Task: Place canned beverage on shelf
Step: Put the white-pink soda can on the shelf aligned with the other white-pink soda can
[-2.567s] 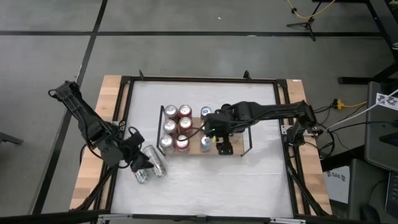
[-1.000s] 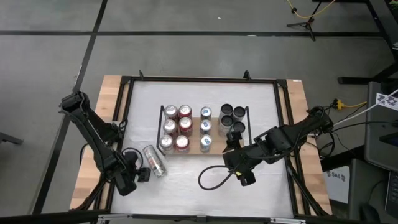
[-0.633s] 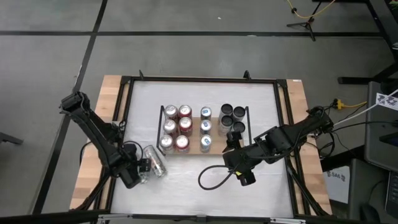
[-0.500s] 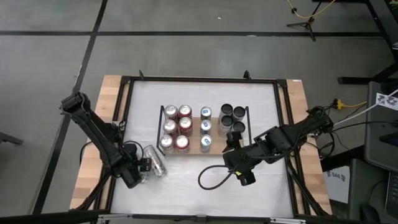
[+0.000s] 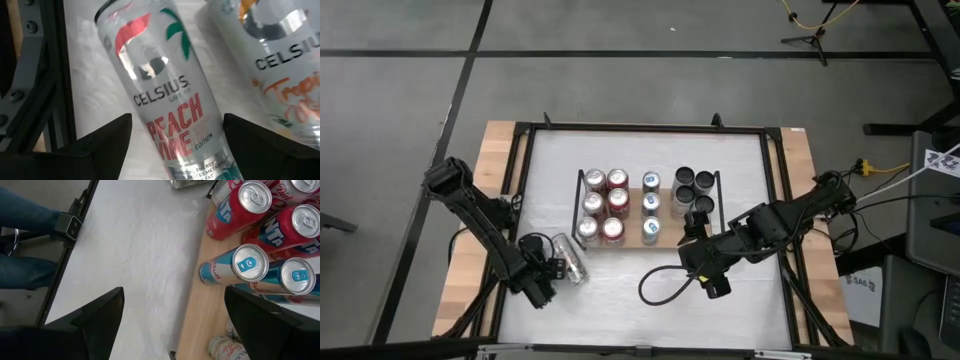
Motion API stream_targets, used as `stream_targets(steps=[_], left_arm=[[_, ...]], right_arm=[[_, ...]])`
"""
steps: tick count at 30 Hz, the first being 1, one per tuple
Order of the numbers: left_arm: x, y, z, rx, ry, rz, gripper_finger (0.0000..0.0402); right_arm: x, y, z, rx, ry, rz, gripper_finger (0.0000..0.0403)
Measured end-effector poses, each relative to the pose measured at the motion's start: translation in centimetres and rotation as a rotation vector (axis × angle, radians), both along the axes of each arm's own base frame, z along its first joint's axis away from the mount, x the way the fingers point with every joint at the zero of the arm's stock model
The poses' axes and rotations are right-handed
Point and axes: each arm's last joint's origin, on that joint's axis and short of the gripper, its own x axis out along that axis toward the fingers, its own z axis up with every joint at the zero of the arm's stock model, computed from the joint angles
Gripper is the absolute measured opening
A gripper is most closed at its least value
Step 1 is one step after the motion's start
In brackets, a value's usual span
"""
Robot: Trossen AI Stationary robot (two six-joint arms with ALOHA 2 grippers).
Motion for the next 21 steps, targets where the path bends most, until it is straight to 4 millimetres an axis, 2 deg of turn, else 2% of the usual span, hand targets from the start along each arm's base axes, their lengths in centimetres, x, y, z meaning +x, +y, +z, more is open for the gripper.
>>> stream_targets(steps=[15, 21], left_arm=[[0.0, -1.0, -2.4, 0.089, 0.072, -0.078, 0.0305], [-0.1, -1.2, -2.6, 0.131, 0.039, -0.112, 0.0305]], right_arm=[[0.0, 0.0, 0.0, 0.0, 0.0, 0.0, 0.034], [0.0, 0.0, 0.0, 0.0, 0.0, 0.0, 0.034]])
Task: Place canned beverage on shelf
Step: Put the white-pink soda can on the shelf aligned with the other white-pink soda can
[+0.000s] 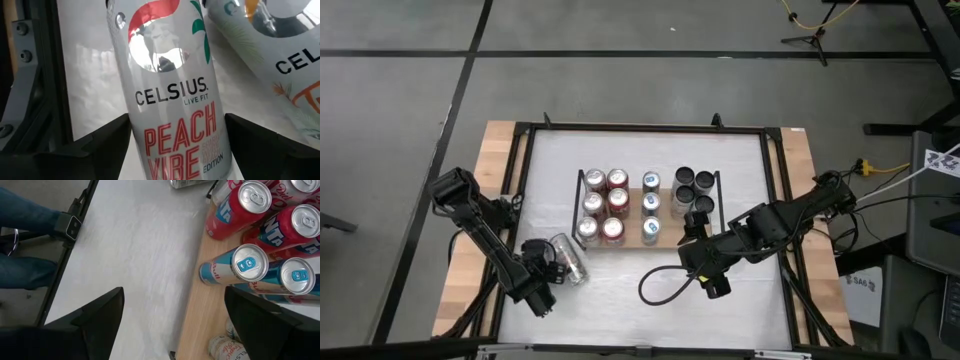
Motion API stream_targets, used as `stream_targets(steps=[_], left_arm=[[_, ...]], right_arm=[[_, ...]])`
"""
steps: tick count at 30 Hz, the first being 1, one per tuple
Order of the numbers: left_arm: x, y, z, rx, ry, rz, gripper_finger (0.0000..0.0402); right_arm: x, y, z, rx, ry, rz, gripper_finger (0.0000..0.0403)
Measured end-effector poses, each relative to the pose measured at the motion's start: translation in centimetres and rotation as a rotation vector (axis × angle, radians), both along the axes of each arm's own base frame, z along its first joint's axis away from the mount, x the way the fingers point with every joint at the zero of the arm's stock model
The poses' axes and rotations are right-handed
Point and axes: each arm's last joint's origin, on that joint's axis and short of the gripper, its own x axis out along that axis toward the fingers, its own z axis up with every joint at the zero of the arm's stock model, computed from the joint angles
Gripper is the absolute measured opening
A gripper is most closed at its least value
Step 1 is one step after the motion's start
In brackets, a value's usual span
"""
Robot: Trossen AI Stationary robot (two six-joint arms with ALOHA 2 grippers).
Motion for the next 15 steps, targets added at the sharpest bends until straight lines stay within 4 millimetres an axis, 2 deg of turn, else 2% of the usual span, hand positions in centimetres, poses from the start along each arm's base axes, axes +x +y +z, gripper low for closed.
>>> stream_targets(steps=[15], left_arm=[[-0.04, -0.1, -0.03, -0.03, 0.035, -0.042, 0.0305]], right_arm=[[0.0, 0.0, 0.0, 0.0, 0.0, 0.0, 0.034]])
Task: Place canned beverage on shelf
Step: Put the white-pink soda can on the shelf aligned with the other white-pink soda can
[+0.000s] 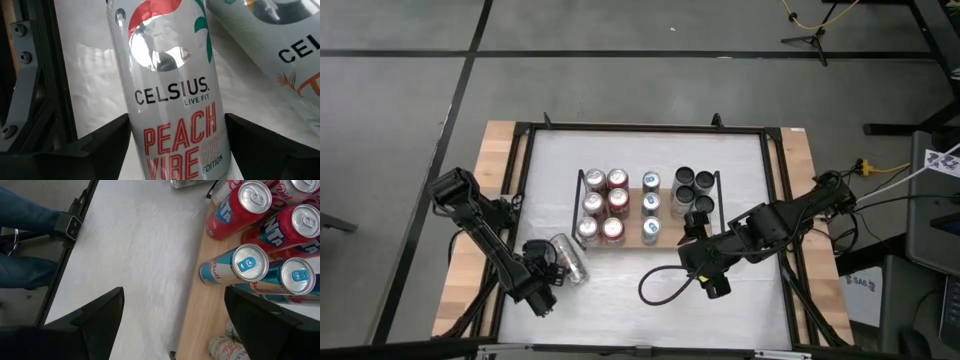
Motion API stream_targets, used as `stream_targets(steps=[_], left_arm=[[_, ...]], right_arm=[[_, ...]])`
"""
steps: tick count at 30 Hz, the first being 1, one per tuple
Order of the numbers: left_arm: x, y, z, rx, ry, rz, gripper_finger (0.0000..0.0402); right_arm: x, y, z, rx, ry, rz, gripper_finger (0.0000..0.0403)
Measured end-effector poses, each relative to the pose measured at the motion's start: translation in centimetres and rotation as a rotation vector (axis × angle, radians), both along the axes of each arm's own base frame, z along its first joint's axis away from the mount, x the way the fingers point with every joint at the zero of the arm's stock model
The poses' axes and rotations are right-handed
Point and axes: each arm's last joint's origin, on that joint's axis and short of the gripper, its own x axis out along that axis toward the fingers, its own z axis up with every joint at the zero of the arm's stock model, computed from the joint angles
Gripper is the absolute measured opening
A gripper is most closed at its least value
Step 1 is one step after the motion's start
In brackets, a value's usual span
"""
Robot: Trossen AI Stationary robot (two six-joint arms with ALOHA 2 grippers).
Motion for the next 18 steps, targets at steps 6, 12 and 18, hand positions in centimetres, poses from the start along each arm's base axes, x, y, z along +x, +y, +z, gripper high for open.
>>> stream_targets(steps=[6, 12, 18], left_arm=[[-0.05, -0.05, -0.02, -0.009, 0.009, 0.005, 0.0299], [-0.02, -0.08, -0.02, -0.012, 0.004, 0.008, 0.0278], [-0.01, -0.08, -0.02, -0.011, 0.003, 0.013, 0.0264]], right_arm=[[0.0, 0.0, -0.01, 0.0, 0.0, 0.0, 0.034], [0.0, 0.0, 0.0, 0.0, 0.0, 0.0, 0.034], [0.0, 0.0, -0.01, 0.0, 0.0, 0.0, 0.034]])
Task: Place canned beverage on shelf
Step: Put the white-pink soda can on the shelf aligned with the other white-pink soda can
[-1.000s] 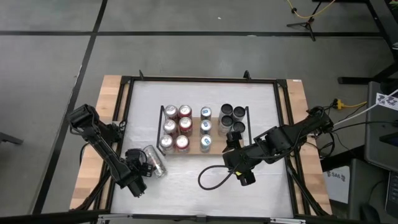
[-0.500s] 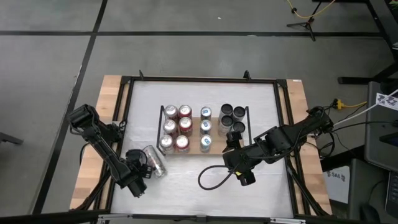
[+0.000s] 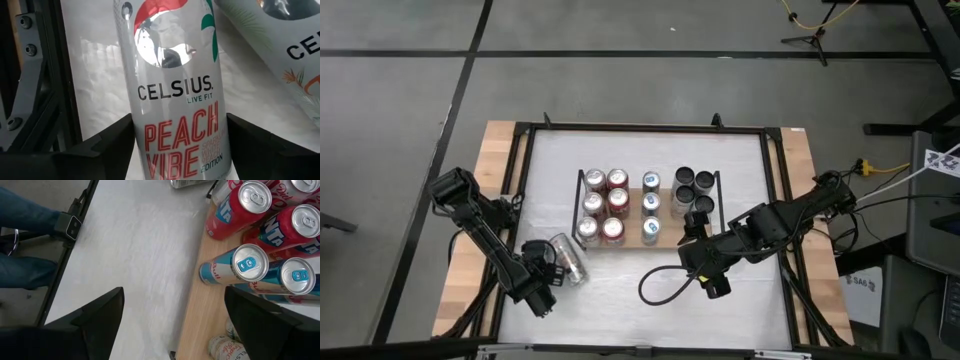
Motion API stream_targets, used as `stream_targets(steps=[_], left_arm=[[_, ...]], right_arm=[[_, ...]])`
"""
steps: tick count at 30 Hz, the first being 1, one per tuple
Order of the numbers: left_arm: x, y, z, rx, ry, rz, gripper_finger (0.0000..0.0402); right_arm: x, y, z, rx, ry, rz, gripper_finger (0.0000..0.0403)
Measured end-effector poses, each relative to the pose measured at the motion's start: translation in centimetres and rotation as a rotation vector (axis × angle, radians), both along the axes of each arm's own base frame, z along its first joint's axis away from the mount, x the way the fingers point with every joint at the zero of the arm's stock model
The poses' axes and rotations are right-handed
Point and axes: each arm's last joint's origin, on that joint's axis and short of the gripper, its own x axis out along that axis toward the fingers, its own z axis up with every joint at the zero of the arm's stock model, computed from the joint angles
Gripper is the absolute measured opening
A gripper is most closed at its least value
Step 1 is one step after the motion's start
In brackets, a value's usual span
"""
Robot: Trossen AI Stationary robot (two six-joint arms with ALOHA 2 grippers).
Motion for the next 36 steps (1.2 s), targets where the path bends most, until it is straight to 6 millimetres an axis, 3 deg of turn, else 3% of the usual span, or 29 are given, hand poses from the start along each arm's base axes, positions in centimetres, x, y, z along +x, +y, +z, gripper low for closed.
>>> stream_targets(steps=[32, 36], left_arm=[[-1.3, -0.4, 0.2, 0.063, 0.009, -0.045, 0.026], [-1.2, -0.5, 1.0, 0.083, 0.015, -0.067, 0.026]], right_arm=[[0.0, 0.0, 0.0, -0.001, 0.0, 0.001, 0.034], [0.0, 0.0, 0.0, -0.001, 0.0, 0.001, 0.034]])
